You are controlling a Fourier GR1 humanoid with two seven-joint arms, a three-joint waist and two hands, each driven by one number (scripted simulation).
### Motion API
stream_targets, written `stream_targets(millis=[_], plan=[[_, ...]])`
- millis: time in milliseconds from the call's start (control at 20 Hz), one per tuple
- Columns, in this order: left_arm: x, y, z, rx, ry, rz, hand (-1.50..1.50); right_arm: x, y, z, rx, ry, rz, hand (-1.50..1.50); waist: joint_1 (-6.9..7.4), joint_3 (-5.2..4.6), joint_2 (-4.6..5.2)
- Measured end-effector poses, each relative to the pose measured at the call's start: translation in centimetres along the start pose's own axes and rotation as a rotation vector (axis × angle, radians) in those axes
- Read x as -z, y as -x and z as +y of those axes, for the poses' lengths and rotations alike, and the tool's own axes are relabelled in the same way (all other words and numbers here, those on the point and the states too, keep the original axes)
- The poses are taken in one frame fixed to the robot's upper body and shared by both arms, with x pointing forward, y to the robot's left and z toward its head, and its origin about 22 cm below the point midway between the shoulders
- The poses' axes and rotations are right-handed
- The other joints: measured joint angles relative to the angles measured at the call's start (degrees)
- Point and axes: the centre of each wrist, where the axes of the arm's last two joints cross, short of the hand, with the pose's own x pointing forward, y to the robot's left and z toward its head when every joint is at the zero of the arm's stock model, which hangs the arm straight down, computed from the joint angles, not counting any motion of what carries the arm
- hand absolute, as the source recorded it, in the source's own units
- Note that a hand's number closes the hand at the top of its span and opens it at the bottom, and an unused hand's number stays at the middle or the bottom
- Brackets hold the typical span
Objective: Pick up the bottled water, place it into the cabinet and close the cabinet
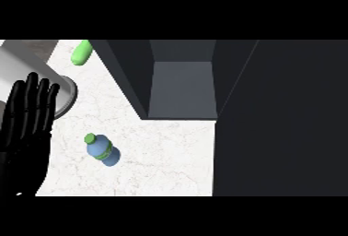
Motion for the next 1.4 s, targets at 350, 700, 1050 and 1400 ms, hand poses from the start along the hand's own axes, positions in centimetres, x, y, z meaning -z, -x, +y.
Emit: stream_targets(millis=[350,700,1050,1400], plan=[[0.6,0.0,1.2,0.085,-0.142,0.102,-1.50,-2.4,-1.1,-0.4,0.036,-0.028,0.037,-1.50,-0.74,-0.60,-0.40],[0.2,-1.6,0.9,0.015,-0.265,0.257,-1.50,-5.4,-4.4,0.3,0.161,-0.196,0.111,-1.50,-0.95,-0.71,-0.57],[-1.6,-3.4,0.5,0.070,-0.311,0.342,-1.50,-8.0,-5.9,0.7,0.186,-0.226,0.149,-1.50,-0.99,-0.75,-0.60],[-3.0,-2.5,1.4,0.111,-0.338,0.442,-1.50,-9.5,-6.3,1.6,0.209,-0.223,0.164,-1.50,-1.11,-0.78,-0.57]])
